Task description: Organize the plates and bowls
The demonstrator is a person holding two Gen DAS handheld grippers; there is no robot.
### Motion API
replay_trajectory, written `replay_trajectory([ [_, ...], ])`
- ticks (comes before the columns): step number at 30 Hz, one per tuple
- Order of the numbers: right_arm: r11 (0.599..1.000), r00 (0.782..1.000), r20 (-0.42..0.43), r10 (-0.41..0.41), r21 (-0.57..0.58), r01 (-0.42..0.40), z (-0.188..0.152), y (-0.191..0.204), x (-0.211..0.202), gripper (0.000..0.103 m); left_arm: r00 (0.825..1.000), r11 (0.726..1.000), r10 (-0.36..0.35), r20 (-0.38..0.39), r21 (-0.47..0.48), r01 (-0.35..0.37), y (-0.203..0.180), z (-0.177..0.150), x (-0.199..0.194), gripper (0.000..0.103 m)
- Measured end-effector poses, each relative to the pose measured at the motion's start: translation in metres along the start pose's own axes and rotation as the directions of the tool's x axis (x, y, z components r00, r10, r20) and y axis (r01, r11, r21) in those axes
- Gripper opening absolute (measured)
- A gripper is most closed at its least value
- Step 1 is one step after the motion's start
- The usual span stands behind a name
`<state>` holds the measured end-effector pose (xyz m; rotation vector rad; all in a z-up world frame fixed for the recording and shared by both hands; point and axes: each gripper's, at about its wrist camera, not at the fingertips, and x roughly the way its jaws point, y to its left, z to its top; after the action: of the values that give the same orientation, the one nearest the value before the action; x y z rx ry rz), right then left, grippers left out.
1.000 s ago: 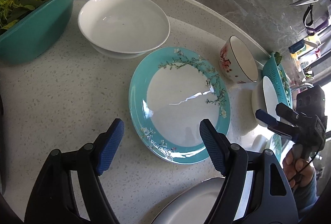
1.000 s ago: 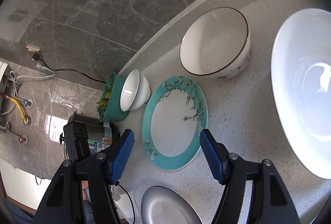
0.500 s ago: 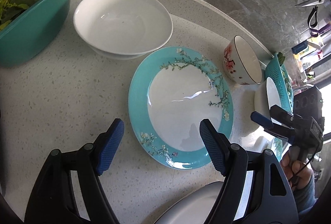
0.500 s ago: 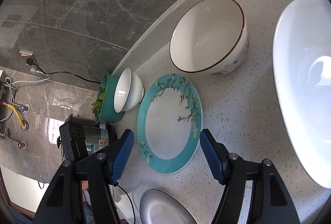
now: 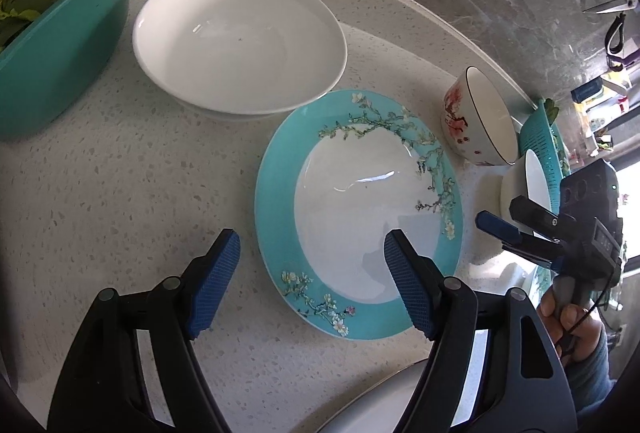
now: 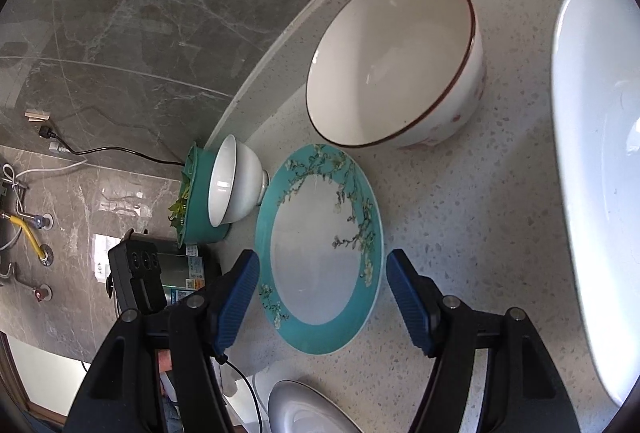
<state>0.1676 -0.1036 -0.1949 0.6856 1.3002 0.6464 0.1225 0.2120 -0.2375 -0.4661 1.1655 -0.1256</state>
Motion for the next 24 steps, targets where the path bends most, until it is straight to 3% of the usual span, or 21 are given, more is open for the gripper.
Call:
replay_trajectory([
  [7,1.0,1.0,-0.005,0.005,0.005,-0.005,0.002,-0.003,0.004,0.07,1.0,1.0,0.001,-0.018,-0.007,-0.001,0.002,0.002,0.007,0.066],
  [24,1.0,1.0,-0.029,-0.006,0.024,0.006,0.004,-0.013,0.011,0.069,0.999,1.0,0.021,-0.035,-0.021,-0.022,0.008,0.009,0.019,0.066],
])
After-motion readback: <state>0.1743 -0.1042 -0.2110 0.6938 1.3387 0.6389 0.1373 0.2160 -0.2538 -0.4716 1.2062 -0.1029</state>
